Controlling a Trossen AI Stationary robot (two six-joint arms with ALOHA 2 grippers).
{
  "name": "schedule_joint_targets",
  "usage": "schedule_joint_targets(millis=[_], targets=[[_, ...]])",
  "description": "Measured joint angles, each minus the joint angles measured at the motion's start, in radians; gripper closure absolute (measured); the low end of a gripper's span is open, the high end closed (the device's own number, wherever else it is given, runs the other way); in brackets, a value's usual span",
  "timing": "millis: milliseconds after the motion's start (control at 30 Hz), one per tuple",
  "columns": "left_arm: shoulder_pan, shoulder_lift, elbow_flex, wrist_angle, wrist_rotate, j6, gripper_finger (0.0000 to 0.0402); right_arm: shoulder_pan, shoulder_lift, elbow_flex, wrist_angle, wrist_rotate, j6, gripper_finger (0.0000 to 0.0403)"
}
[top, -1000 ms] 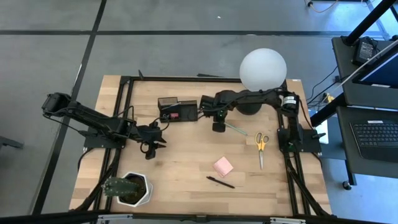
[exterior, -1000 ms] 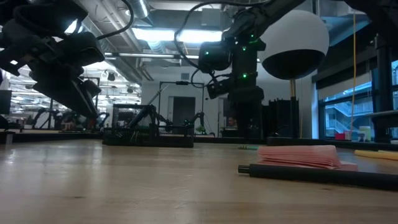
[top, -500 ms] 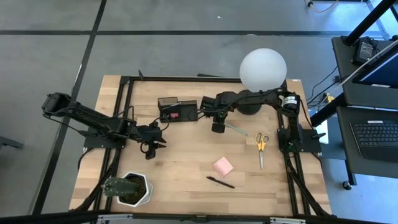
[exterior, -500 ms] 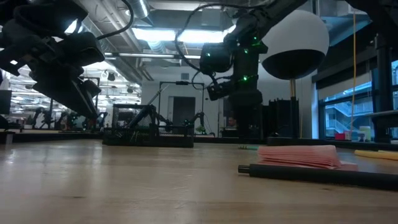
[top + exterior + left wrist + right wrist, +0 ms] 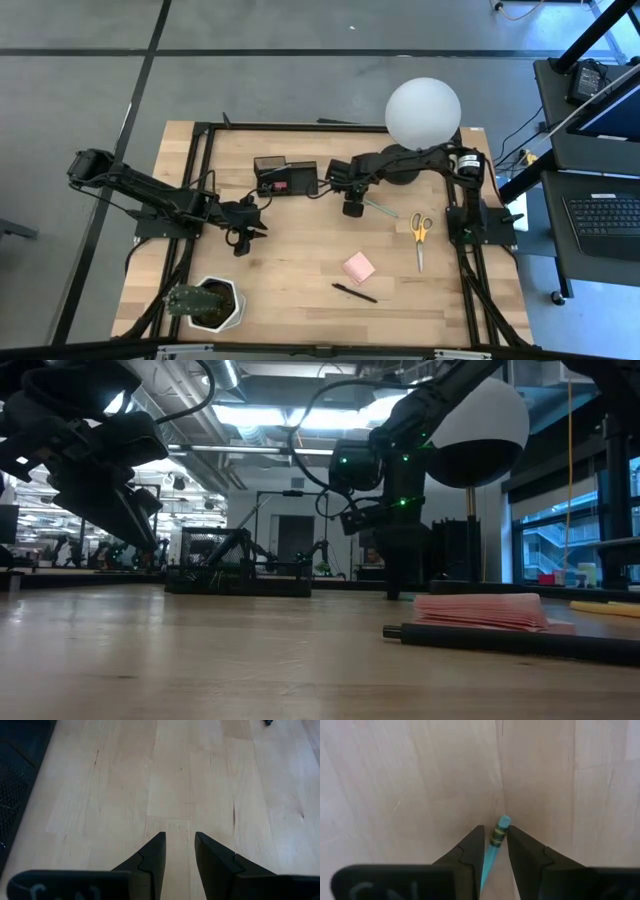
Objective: Pick and place office supplies into organizer
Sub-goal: Put the light blue pencil into the desk organizer
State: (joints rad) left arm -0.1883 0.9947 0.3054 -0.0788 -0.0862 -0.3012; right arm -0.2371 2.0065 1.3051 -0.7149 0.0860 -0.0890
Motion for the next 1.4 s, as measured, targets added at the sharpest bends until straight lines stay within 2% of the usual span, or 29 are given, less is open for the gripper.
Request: schedule_joint_targets(millis=[200,367,533,800,1067,1400], targets=[[0.000,0.000,0.000,0.000,-0.001,0.041,0.0304,-0.011,0.000,-0.019,0.025,-0.013,0.011,0.0315],[0.000,0.000,0.000,0.000,-0.001,0.052,0.0304,-0.034,0.002,-0.020,0.034,-0.102,0.062,0.0315],[0.000,0.000,0.000,0.000,-0.001,0.053,0.0304,-0.048,0.003,-0.020,0.051,-0.114,0.129,0.0315],[0.000,0.000,0.000,0.000,-0.002,0.053,0.0304,-0.033,0.004,-0.019,0.052,-0.098,0.036,0.0315],[0.000,0.000,0.000,0.000,-0.003,0.053,0.0304,-0.023,0.005,-0.019,0.047,-0.091,0.088,0.0317],[0.000,0.000,0.000,0.000,-0.004,0.053,0.0304,-0.022,0.006,-0.019,0.024,-0.102,0.084,0.0375]])
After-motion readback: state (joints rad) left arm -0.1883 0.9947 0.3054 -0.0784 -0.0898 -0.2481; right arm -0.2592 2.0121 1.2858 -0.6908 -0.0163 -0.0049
